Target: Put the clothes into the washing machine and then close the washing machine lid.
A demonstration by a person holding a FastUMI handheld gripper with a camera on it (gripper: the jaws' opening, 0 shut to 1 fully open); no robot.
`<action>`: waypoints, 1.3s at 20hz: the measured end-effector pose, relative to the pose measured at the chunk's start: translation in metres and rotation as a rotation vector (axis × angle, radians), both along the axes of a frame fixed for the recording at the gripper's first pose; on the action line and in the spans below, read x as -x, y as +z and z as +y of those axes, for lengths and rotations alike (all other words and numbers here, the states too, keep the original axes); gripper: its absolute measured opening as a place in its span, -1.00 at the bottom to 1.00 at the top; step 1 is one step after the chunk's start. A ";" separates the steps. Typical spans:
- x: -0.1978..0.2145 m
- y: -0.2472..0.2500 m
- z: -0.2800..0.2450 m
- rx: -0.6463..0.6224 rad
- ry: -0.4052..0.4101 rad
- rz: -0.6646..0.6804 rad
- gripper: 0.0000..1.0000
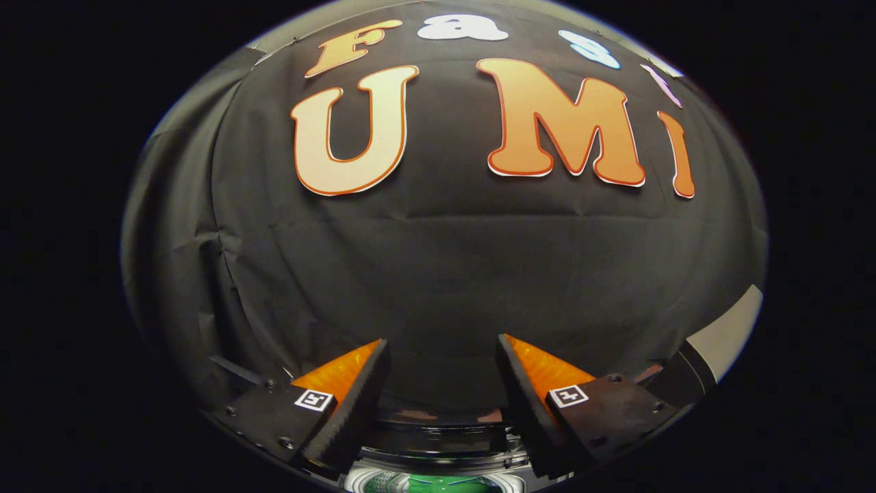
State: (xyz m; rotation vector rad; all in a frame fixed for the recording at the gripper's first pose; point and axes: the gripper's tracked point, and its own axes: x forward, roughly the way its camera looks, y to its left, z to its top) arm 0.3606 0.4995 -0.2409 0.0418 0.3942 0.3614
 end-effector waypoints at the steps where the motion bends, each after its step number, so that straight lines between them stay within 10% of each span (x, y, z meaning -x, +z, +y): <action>1: 0.007 0.000 -0.003 -0.003 0.003 -0.007 0.97; 26: 0.144 -0.022 -0.041 -0.010 0.007 -0.084 0.96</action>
